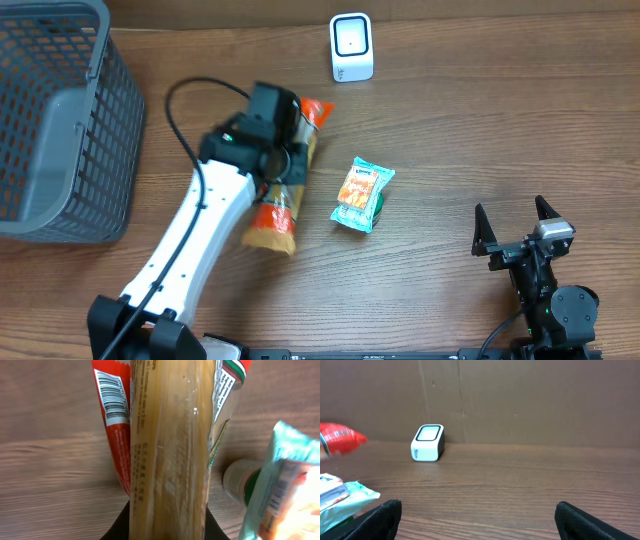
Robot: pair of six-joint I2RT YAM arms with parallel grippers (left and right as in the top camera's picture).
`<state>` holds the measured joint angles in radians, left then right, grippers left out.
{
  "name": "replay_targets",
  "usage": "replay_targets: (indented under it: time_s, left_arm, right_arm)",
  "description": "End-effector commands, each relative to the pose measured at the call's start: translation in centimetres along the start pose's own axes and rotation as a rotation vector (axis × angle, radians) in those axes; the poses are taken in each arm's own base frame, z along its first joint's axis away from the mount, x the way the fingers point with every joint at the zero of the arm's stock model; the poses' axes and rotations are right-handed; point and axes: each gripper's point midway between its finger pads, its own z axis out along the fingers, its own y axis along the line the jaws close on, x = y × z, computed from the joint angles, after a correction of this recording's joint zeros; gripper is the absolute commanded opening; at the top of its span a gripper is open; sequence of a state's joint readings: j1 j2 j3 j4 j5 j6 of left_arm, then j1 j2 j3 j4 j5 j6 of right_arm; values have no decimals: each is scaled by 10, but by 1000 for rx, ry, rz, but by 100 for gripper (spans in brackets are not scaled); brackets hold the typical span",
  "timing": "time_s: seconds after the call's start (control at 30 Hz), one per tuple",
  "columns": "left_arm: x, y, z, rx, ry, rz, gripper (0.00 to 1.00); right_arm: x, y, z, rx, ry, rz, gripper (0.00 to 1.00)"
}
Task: Scan the item barcode
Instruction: 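Lift both items out of the basket toward the table centre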
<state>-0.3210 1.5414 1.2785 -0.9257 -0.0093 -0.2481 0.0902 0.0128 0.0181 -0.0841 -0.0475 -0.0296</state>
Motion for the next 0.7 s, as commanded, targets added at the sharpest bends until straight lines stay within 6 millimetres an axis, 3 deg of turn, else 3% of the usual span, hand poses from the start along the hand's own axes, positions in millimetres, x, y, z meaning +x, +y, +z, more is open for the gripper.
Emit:
replay_targets:
  time_s: [0.0, 0.23, 0.5, 0.67]
  left_arm:
    - [5, -15, 9, 63, -17, -61, 4]
    - [24, -19, 39, 82, -12, -84, 4]
    - [17, -21, 47, 93, -45, -101, 4]
    - [20, -21, 63, 83, -10, -112, 4]
  right_arm:
    - [2, -1, 0, 4, -3, -3, 100]
    - [2, -1, 0, 4, -3, -3, 100]
    - [2, -1, 0, 4, -3, -3, 100]
    - [2, -1, 0, 4, -3, -3, 100]
